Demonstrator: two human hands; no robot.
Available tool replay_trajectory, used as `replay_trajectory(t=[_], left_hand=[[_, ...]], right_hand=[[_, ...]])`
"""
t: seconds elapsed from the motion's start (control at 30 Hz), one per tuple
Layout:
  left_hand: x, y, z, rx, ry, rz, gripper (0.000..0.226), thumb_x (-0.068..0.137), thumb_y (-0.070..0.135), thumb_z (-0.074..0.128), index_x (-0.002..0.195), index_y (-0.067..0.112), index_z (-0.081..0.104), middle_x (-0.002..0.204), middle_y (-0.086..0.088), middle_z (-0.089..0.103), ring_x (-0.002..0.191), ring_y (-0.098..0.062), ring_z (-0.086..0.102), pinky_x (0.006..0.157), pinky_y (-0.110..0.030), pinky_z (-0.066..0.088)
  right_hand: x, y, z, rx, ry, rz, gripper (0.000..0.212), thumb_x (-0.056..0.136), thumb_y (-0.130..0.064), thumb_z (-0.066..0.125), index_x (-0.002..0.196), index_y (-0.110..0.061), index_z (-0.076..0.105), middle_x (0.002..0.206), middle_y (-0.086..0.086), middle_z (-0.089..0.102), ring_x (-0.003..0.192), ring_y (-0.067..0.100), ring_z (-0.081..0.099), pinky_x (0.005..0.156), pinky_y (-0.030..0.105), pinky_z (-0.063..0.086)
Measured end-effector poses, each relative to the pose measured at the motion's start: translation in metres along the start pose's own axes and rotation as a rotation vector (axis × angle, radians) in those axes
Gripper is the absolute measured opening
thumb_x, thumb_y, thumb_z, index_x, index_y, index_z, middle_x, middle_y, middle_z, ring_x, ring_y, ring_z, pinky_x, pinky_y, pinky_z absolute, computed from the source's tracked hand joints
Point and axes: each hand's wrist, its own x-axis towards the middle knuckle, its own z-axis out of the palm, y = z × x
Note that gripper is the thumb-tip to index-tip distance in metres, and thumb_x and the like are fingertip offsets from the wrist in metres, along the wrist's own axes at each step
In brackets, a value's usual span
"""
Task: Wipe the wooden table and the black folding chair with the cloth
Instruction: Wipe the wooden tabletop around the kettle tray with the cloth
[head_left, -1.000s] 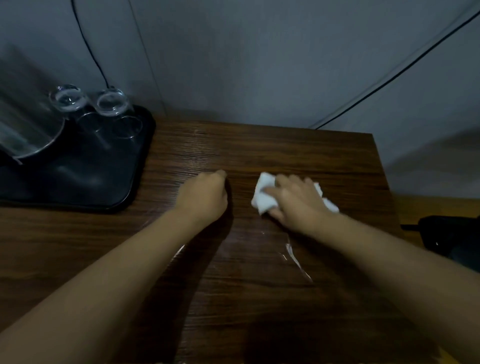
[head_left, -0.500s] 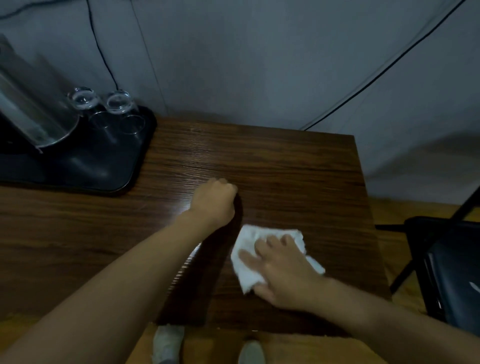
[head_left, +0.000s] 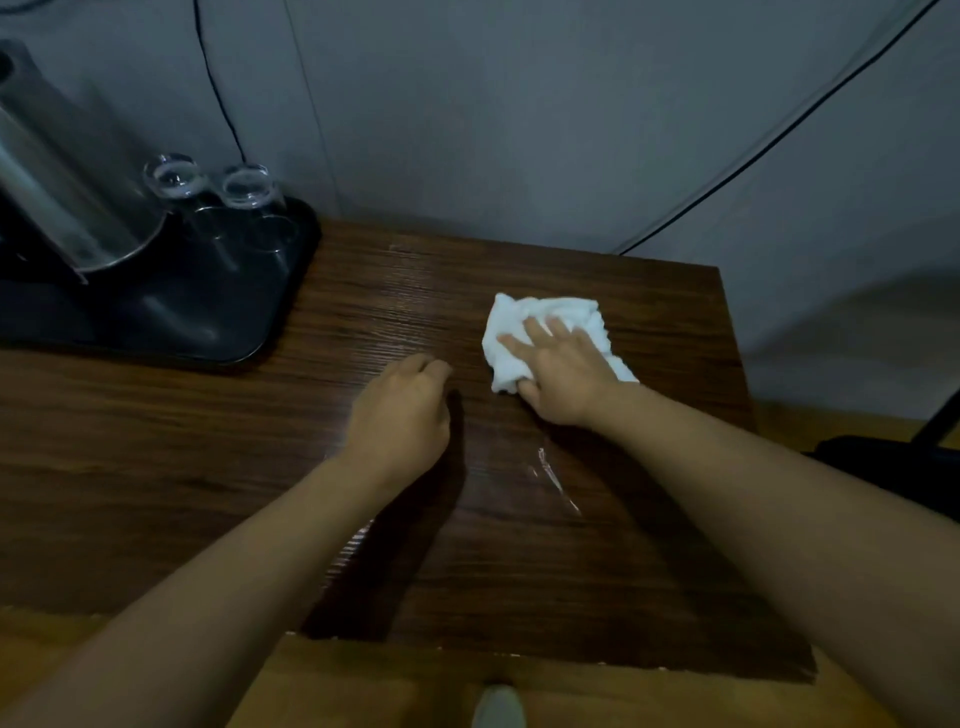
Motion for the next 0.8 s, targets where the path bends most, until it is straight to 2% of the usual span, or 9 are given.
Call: replay_trajectory(t=[0.17, 0.3, 0.37, 0.47, 0.53, 0.6, 0.67, 0.8], left_hand=[[-0.013, -0.003, 0.009, -0.057, -0.023, -0.035, 0.028, 0.089, 0.013, 0.052, 0.115, 0.014, 0.062, 0.117, -0.005, 0.062, 0.106, -0.030, 0.059, 0.077, -0.037, 0.049], [-0.027, 0.009, 0.001, -0.081, -0.071, -0.036, 0.023, 0.091, 0.014, 0.052, 0.111, 0.013, 0.062, 0.116, -0.006, 0.063, 0.106, -0.030, 0.059, 0.077, -0.038, 0.050], [-0.032, 0.017, -0.005, -0.080, -0.111, -0.027, 0.022, 0.092, 0.015, 0.050, 0.111, 0.013, 0.060, 0.118, -0.005, 0.062, 0.107, -0.030, 0.059, 0.076, -0.038, 0.048], [-0.035, 0.030, -0.010, -0.044, -0.191, -0.004, 0.024, 0.093, 0.017, 0.050, 0.114, 0.014, 0.059, 0.118, -0.006, 0.063, 0.108, -0.029, 0.059, 0.076, -0.035, 0.046], [-0.035, 0.036, -0.008, -0.016, -0.236, 0.017, 0.020, 0.092, 0.017, 0.049, 0.108, 0.014, 0.060, 0.114, -0.007, 0.064, 0.104, -0.029, 0.060, 0.073, -0.034, 0.043], [-0.032, 0.038, -0.003, -0.043, -0.248, 0.034, 0.021, 0.091, 0.014, 0.049, 0.108, 0.013, 0.060, 0.113, -0.006, 0.063, 0.104, -0.028, 0.059, 0.075, -0.035, 0.048], [-0.028, 0.038, 0.003, -0.084, -0.219, 0.046, 0.026, 0.090, 0.012, 0.048, 0.113, 0.013, 0.061, 0.119, -0.005, 0.061, 0.108, -0.026, 0.058, 0.081, -0.038, 0.051], [-0.020, 0.038, 0.015, -0.117, -0.113, 0.028, 0.042, 0.091, 0.010, 0.049, 0.132, 0.013, 0.057, 0.143, -0.006, 0.053, 0.127, -0.025, 0.052, 0.098, -0.035, 0.044]], right_hand=[[-0.036, -0.031, 0.008, 0.133, 0.054, 0.024, 0.061, 0.097, -0.038, 0.056, 0.154, -0.028, 0.039, 0.161, 0.009, 0.035, 0.148, 0.034, 0.027, 0.119, 0.052, 0.026], [-0.134, -0.062, 0.022, 0.137, 0.020, -0.059, 0.063, 0.095, -0.038, 0.057, 0.154, -0.027, 0.038, 0.162, 0.009, 0.030, 0.147, 0.035, 0.026, 0.119, 0.051, 0.027], [-0.180, -0.074, 0.030, 0.129, -0.065, -0.088, 0.070, 0.094, -0.036, 0.055, 0.158, -0.027, 0.028, 0.166, 0.010, 0.020, 0.152, 0.037, 0.017, 0.123, 0.053, 0.018], [-0.216, -0.081, 0.042, 0.115, -0.171, -0.114, 0.076, 0.097, -0.035, 0.053, 0.162, -0.030, 0.012, 0.170, 0.006, 0.007, 0.156, 0.031, -0.001, 0.125, 0.051, -0.001], [-0.220, -0.079, 0.043, 0.116, -0.190, -0.134, 0.078, 0.099, -0.036, 0.052, 0.163, -0.030, 0.007, 0.171, 0.004, 0.001, 0.157, 0.029, -0.008, 0.123, 0.047, -0.010], [-0.212, -0.073, 0.045, 0.122, -0.167, -0.150, 0.079, 0.100, -0.036, 0.053, 0.163, -0.030, 0.005, 0.171, 0.005, -0.001, 0.157, 0.029, -0.010, 0.120, 0.043, -0.016], [-0.199, -0.063, 0.049, 0.117, -0.140, -0.160, 0.081, 0.099, -0.036, 0.055, 0.163, -0.030, 0.006, 0.171, 0.006, 0.002, 0.157, 0.030, -0.007, 0.122, 0.044, -0.013], [-0.145, -0.036, 0.043, 0.048, -0.045, -0.126, 0.082, 0.095, -0.038, 0.058, 0.162, -0.026, 0.012, 0.169, 0.010, 0.012, 0.155, 0.034, 0.008, 0.124, 0.053, 0.008]])
